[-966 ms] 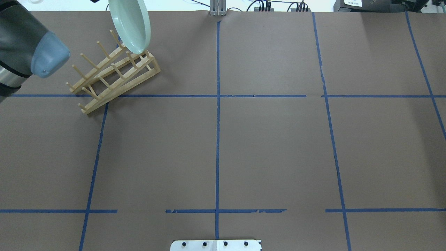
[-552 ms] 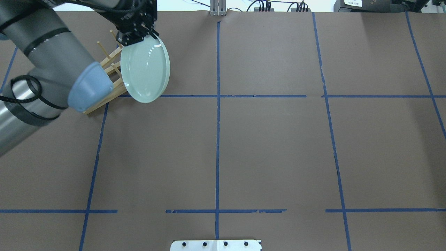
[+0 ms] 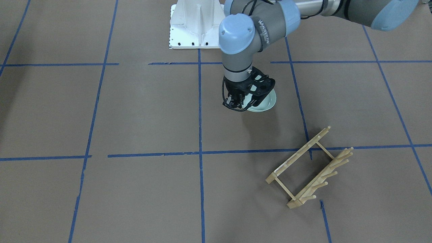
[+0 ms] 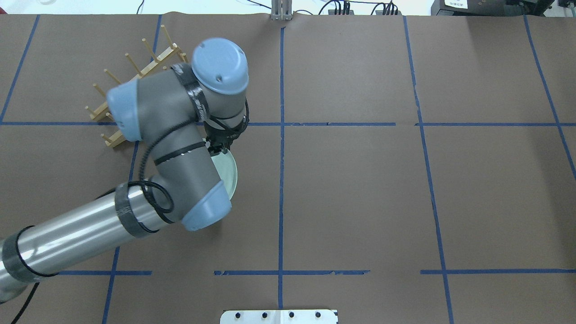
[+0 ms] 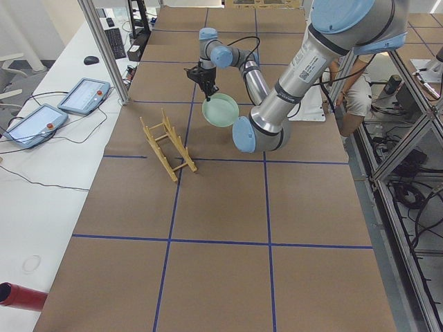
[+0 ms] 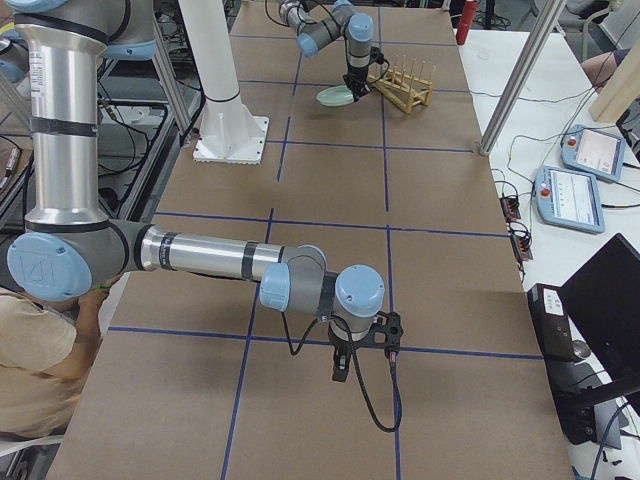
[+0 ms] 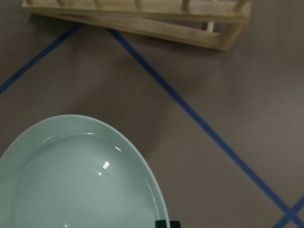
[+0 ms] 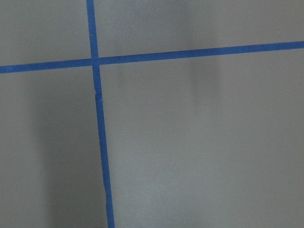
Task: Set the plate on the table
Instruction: 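Carry the plate toward the robot and lower it flat onto the table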
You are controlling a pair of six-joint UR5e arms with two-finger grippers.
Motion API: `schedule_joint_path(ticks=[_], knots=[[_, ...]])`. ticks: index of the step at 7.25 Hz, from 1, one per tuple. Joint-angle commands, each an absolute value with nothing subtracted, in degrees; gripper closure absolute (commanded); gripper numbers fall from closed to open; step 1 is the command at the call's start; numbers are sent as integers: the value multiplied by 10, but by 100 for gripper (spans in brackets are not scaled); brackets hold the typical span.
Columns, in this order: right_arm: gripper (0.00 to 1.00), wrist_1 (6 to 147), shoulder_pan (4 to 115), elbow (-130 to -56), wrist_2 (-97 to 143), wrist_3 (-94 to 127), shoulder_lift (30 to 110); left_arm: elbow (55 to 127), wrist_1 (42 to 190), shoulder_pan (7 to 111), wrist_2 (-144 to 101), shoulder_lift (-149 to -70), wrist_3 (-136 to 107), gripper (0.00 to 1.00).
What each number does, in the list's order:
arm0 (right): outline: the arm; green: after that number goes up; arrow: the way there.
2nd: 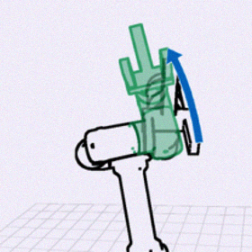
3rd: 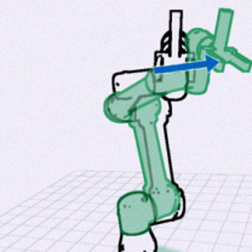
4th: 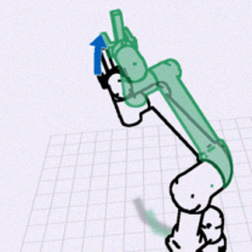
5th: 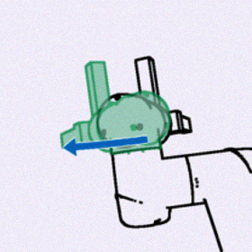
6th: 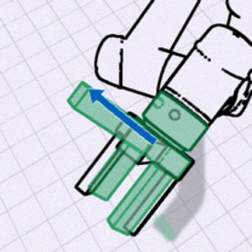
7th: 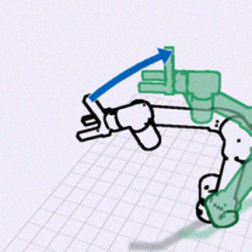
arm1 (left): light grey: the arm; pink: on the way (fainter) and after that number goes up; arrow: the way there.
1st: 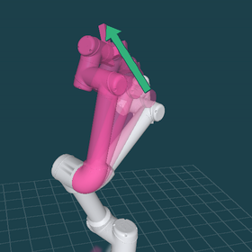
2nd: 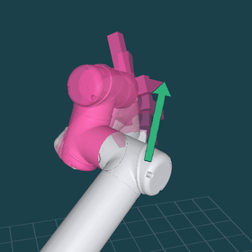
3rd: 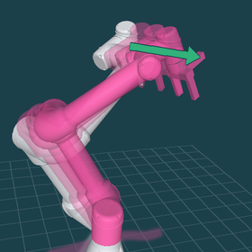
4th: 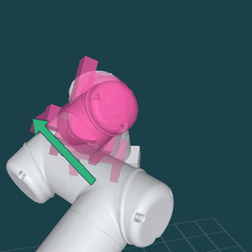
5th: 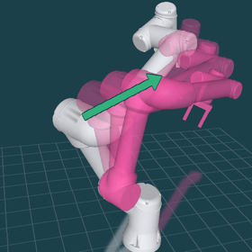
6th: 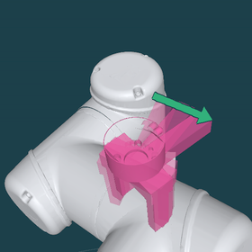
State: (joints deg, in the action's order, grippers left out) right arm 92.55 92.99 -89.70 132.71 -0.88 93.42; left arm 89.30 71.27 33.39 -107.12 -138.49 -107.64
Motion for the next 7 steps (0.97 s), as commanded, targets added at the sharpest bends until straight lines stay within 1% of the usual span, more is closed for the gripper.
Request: schedule_joint_path(ticks=[1, 4, 5, 6, 7], knots=[[0, 925, 930, -896, 1327, -9, 934, 801, 703, 308, -1047, -1425, -1045, 100], [0, 925, 930, -897, 1327, -9, 934, 802, 674, 296, -1021, -1425, -1002, 100], [0, 925, 930, -896, 1327, -9, 934, 802, 678, 296, -1020, -1419, -1000, 39], [0, 925, 930, -896, 1327, -9, 933, 809, 678, 296, -1020, -1421, -985, 2], [0, 925, 930, -896, 1327, -9, 933, 829, 678, 296, -1019, -1419, -969, 0]])
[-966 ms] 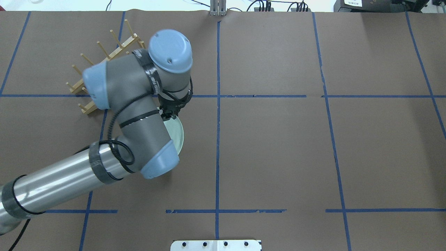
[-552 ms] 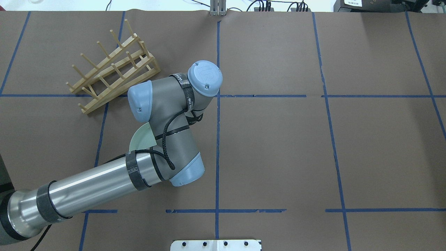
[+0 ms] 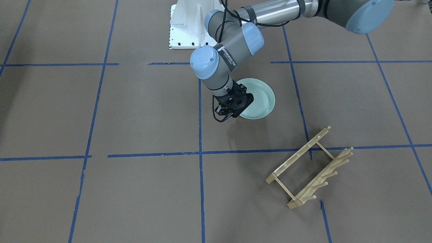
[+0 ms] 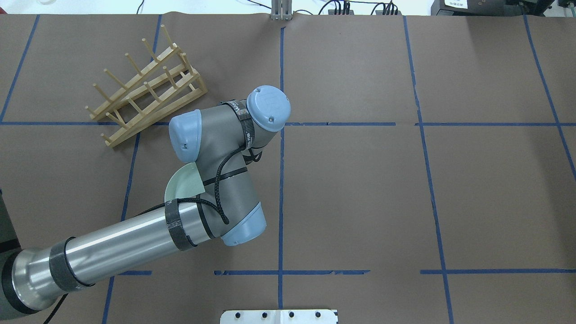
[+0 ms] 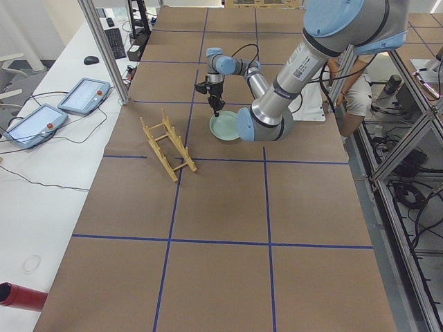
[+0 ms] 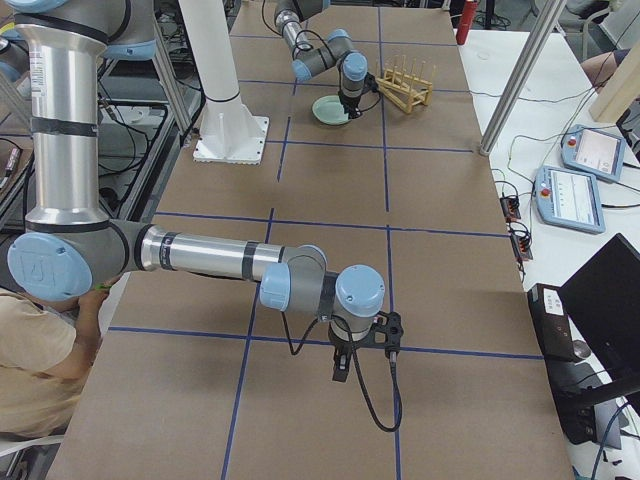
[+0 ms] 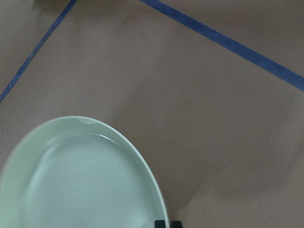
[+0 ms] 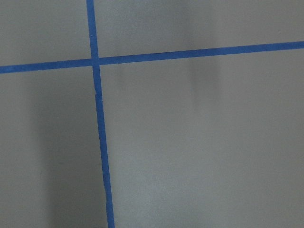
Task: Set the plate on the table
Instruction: 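Carry the plate toward the robot and lower it flat onto the table, then open the left gripper and withdraw the left arm away from the plate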
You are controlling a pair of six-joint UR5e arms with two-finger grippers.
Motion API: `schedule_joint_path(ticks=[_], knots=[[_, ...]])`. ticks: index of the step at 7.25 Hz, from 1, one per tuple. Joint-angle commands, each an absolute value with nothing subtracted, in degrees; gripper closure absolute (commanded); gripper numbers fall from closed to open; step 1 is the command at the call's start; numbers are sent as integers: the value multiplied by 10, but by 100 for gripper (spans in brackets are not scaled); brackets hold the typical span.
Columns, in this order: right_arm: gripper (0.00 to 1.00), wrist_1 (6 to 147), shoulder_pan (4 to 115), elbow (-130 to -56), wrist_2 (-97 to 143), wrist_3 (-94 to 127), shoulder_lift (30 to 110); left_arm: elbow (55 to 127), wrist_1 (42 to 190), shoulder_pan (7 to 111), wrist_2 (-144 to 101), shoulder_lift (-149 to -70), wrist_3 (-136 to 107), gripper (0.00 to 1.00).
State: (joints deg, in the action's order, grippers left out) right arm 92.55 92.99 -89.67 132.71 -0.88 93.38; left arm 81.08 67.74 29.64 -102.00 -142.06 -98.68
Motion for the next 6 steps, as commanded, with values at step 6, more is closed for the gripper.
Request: schedule_joint_path(ticks=[6], knots=[[0, 925, 930, -896, 1327, -9, 934, 962, 730, 655, -1188, -1313, -487, 0]])
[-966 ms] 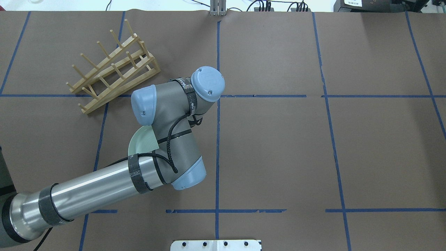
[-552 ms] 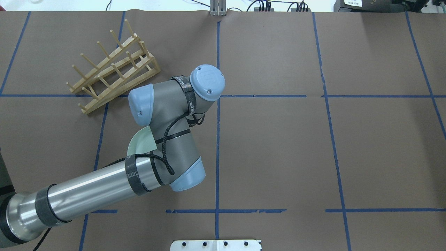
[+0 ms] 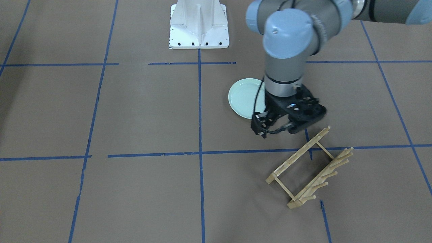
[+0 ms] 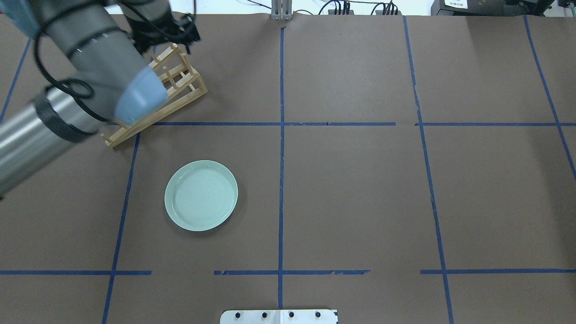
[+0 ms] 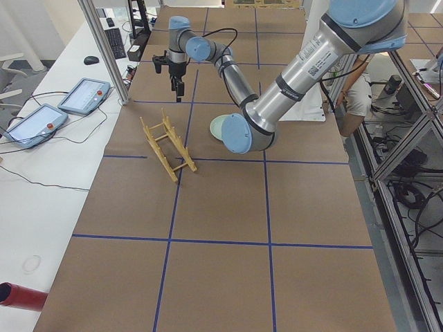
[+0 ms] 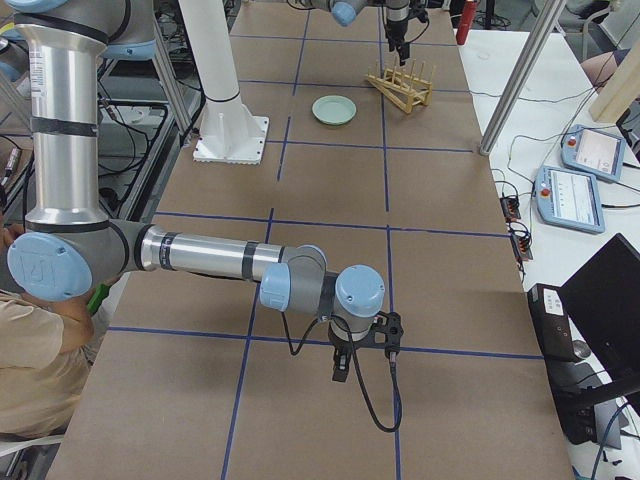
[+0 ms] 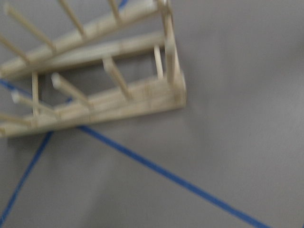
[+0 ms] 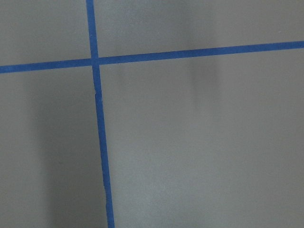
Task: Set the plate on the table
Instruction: 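Open the left gripper and withdraw the left arm away from the plate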
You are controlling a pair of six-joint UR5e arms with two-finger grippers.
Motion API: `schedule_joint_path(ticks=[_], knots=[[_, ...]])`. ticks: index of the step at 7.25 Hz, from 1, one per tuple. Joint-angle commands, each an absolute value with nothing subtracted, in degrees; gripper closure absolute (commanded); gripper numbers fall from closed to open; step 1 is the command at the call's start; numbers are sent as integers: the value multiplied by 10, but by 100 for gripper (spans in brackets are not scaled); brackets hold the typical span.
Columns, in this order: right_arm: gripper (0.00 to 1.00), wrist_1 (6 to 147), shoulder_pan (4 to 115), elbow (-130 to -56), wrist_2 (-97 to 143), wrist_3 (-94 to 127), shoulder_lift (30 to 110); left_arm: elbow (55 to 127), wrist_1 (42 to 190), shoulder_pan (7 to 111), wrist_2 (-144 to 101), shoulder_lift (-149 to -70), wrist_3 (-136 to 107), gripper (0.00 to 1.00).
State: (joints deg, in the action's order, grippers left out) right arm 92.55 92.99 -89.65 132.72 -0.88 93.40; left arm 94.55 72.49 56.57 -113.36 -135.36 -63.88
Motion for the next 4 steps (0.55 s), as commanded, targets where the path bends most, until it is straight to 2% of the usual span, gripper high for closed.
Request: schedule_joint_path(ticks=[1, 4], knots=[[0, 925, 930, -896, 1327, -9, 934, 971, 753, 713, -1229, -1256, -370, 0], [0, 925, 930, -896, 1327, -9, 934, 982, 776, 898, -1278, -1066, -11, 0]])
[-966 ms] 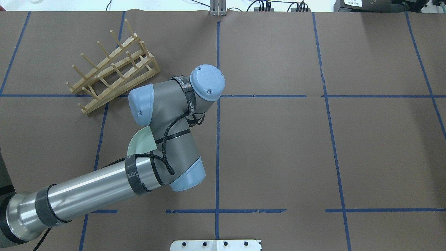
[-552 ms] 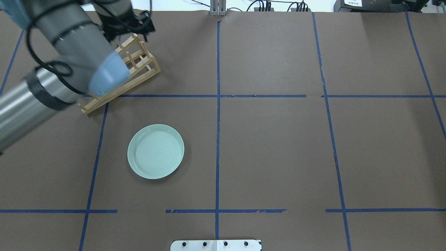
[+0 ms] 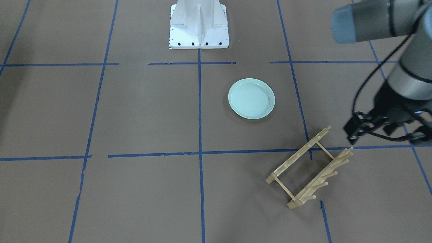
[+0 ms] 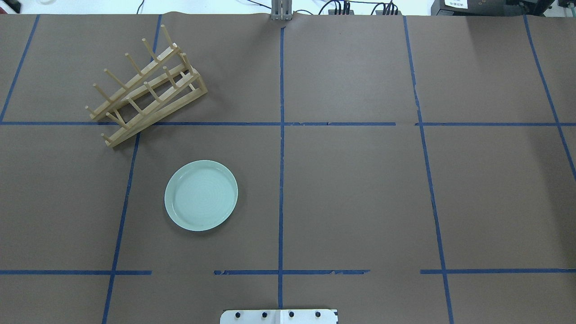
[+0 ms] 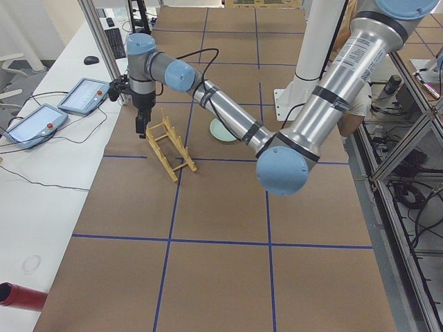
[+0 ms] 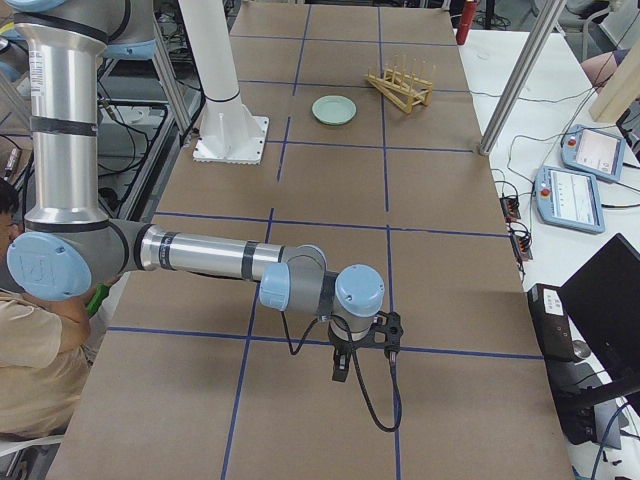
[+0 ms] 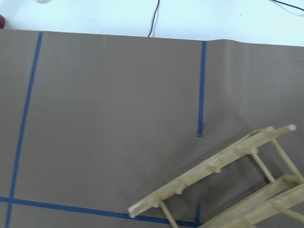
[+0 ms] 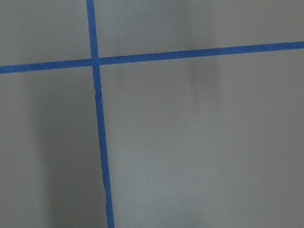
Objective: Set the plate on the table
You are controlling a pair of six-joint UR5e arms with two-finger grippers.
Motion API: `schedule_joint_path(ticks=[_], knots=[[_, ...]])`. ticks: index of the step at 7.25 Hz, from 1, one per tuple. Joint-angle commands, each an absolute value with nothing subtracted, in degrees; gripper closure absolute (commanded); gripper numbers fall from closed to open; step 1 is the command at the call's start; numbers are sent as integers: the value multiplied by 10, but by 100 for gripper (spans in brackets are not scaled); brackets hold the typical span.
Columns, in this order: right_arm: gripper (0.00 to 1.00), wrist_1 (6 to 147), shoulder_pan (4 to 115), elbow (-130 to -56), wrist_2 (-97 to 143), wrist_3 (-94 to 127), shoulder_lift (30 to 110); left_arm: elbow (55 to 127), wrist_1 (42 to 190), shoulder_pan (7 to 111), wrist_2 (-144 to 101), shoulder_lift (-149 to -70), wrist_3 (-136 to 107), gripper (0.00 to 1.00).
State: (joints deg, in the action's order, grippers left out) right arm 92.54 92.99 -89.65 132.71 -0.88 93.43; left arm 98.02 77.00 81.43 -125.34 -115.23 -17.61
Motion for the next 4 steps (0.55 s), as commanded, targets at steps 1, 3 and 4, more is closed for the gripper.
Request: schedule_joint_path(ticks=[1, 3, 4], knots=[[0, 925, 930, -896, 1327, -9, 933, 984, 776, 936, -1305, -991, 92, 0], [0, 925, 930, -896, 1327, -9, 933, 1028, 776, 954, -1309, -871, 108, 0], [0, 925, 930, -896, 1327, -9, 934, 1022, 775, 954, -1339, -866, 107, 0]])
